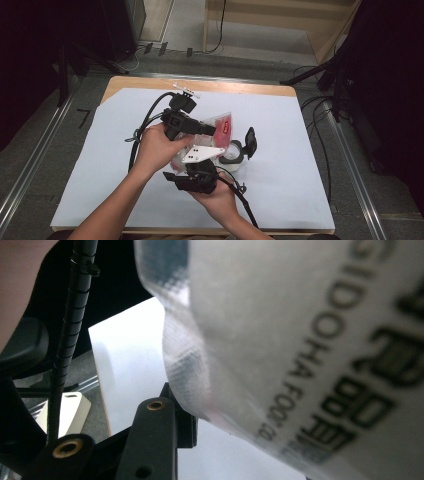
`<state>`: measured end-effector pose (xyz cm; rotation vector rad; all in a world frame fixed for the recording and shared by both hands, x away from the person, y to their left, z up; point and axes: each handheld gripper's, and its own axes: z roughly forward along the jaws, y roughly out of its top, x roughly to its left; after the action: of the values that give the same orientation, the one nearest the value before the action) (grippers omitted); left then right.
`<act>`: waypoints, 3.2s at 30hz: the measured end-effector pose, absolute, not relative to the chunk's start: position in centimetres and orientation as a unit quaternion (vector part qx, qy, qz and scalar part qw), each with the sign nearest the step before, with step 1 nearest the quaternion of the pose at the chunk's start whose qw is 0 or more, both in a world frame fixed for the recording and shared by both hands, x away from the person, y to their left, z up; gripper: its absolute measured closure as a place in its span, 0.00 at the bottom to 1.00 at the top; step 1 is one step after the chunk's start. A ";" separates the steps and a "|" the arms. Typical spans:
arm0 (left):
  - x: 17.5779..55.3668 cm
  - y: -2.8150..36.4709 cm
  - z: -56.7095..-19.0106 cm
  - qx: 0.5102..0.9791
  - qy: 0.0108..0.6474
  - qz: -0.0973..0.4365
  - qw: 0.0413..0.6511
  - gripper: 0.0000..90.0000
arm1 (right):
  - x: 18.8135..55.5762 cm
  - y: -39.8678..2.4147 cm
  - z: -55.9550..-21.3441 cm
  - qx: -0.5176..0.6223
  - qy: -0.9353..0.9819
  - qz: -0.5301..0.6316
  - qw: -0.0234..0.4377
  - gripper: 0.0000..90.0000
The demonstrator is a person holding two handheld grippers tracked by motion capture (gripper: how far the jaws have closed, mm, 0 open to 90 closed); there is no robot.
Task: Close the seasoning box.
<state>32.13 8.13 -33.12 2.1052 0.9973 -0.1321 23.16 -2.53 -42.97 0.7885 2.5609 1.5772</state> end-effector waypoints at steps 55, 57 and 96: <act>32.4 6.4 -33.4 0.835 0.380 -0.065 0.393 0.83 | 23.1 -3.7 -43.4 0.278 0.813 0.511 0.028 0.71; 32.4 6.4 -33.4 0.834 0.380 -0.067 0.396 0.83 | 23.1 -3.6 -43.4 0.278 0.813 0.511 0.029 0.71; 32.0 6.8 -33.2 0.832 0.388 -0.036 0.395 0.83 | 23.7 -3.2 -43.5 0.261 0.818 0.512 0.029 0.72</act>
<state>32.04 6.78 -33.19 2.1100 0.9840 -0.0924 23.74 -3.18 -43.49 0.8047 2.5217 1.5804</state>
